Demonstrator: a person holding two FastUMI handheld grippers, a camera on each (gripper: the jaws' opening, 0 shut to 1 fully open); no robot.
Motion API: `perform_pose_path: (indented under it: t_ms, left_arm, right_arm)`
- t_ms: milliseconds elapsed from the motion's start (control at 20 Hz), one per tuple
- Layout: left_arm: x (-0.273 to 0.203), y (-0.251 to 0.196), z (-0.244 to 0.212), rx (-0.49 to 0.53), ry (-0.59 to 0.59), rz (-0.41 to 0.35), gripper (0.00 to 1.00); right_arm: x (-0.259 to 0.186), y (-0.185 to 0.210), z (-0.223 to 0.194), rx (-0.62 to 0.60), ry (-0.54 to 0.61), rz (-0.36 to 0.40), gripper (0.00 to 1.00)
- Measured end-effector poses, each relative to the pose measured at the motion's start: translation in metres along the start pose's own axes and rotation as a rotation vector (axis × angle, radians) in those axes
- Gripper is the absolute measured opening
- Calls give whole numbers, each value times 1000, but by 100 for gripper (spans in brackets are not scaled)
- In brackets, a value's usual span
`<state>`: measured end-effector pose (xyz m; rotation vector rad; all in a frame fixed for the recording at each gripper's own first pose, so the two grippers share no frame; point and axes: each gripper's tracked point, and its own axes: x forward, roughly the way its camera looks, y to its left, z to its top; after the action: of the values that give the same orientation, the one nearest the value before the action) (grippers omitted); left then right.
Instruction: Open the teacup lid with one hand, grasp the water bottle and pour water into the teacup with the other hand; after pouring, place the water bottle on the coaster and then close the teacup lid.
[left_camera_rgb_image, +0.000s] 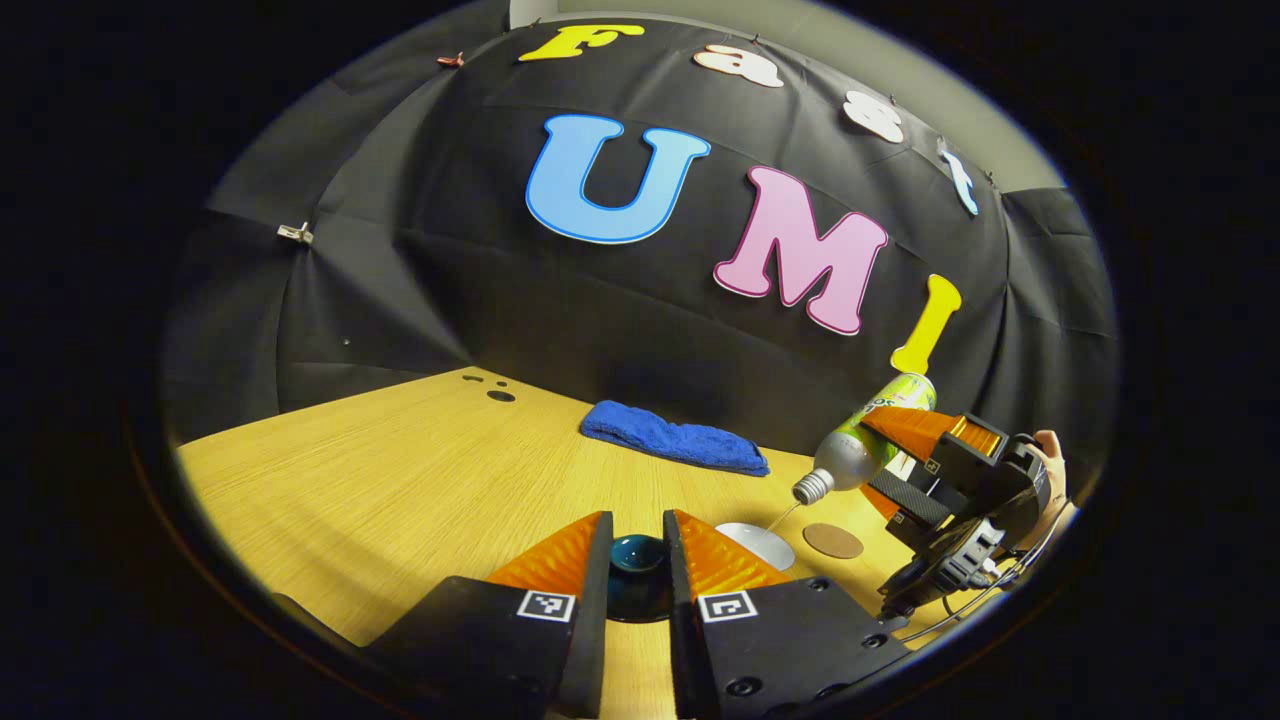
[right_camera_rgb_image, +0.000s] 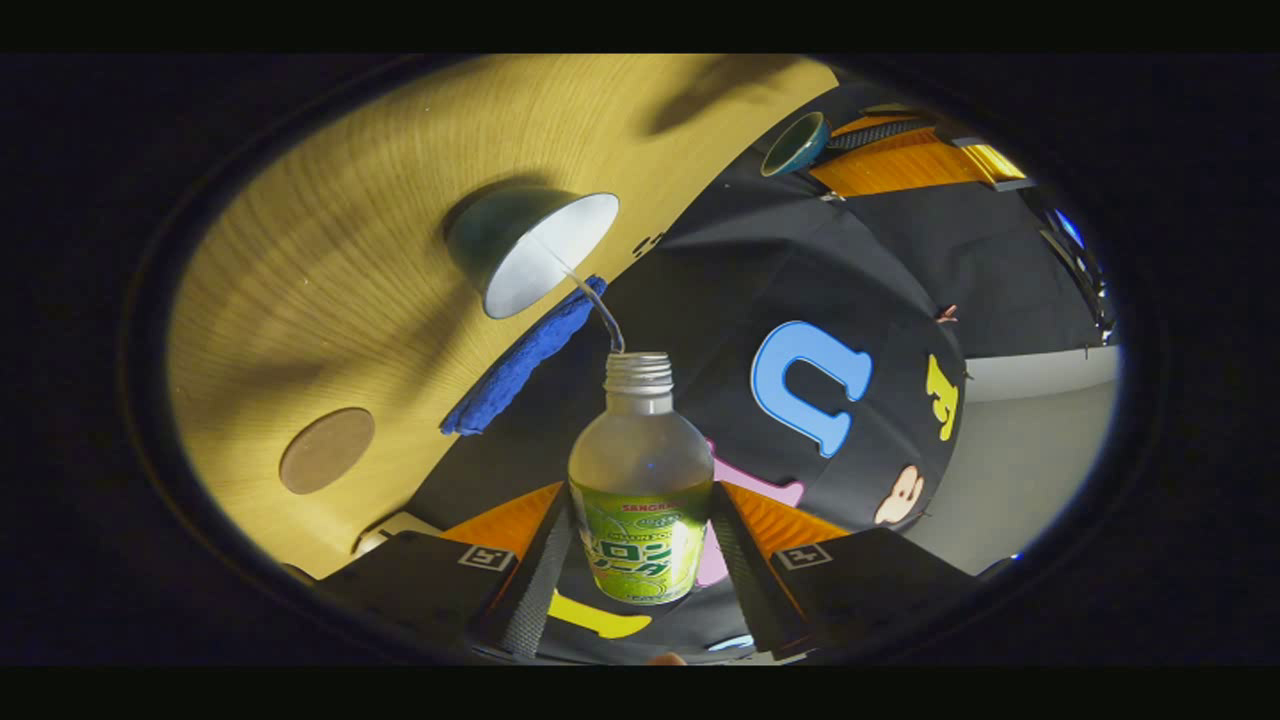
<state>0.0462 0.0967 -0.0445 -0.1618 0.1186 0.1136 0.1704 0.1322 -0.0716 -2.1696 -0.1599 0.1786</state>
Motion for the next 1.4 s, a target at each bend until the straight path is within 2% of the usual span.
perform_pose_path:
  t_ms: [300, 350, 400, 500, 850, 1050, 1250, 1400]
  left_arm:
    - [-2, 0, 0, -8, -2, -6, 30]
    - [-1, -1, 1, -9, -1, -6, 30]
    - [-1, -1, 0, -8, 0, -7, 30]
    - [-1, -1, 1, -8, -1, -8, 30]
    - [-1, 0, 1, -7, -1, -2, 30]
    - [1, 2, -1, -13, 4, 10, 30]
    - [0, 3, 0, -26, -4, 19, 30]
    - [0, 2, -1, -26, -4, 15, 30]
  right_arm:
    - [0, -9, -1, -61, -14, -46, 79]
    - [-1, -11, 0, -73, -19, -54, 75]
    - [-1, -12, 1, -82, -22, -59, 82]
    - [-1, -13, 3, -95, -27, -67, 79]
    - [-1, -9, 1, -49, -22, -51, 79]
    - [1, 34, 3, 236, -5, 89, 79]
    - [-2, 61, 6, 514, 16, 180, 77]
    - [-3, 79, 15, 883, 41, 300, 80]
